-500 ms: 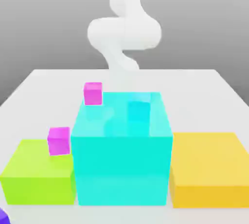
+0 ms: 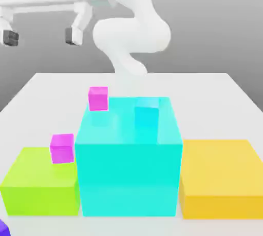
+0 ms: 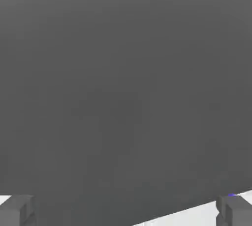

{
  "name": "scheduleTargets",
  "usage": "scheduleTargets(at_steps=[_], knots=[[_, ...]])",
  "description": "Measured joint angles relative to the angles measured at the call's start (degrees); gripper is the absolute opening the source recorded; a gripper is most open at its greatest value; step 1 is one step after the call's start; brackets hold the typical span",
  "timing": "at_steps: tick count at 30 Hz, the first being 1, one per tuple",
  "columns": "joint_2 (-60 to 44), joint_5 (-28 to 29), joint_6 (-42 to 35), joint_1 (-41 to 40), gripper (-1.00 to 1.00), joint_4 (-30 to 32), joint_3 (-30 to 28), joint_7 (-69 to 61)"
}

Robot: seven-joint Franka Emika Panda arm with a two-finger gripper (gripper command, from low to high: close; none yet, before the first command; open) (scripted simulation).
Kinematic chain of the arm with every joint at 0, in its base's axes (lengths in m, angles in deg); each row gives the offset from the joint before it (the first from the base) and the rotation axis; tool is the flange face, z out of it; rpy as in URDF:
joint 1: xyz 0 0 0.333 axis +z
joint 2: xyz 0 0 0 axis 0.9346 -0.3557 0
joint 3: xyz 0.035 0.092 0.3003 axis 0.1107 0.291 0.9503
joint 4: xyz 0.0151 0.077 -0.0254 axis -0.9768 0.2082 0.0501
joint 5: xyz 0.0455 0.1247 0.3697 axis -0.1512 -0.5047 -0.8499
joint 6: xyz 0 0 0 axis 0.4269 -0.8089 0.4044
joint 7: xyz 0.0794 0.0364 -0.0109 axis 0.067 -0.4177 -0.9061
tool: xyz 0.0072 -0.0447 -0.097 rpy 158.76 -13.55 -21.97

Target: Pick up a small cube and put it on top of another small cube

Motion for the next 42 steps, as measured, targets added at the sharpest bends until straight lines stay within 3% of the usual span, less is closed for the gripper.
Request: scheduleTargets(at_steps=[17,21,22,28,33,42], knots=[[-35.7,-7.5,6.1,-10.3,0.0,-6.9,-4.1,-1.6],[-44.0,-9.6,11.4,-12.5,0.0,-8.7,-2.2,-2.8],[-45.2,-9.9,12.3,-12.7,-1.0,-9.0,-1.9,-3.0],[-45.8,-10.2,12.8,-12.8,-1.0,-9.1,-1.8,-3.3],[-38.0,-8.1,7.0,-11.2,-1.0,-7.1,-3.9,-1.6],[-19.4,-4.7,1.9,-7.6,-1.0,6.1,-6.8,8.8]])
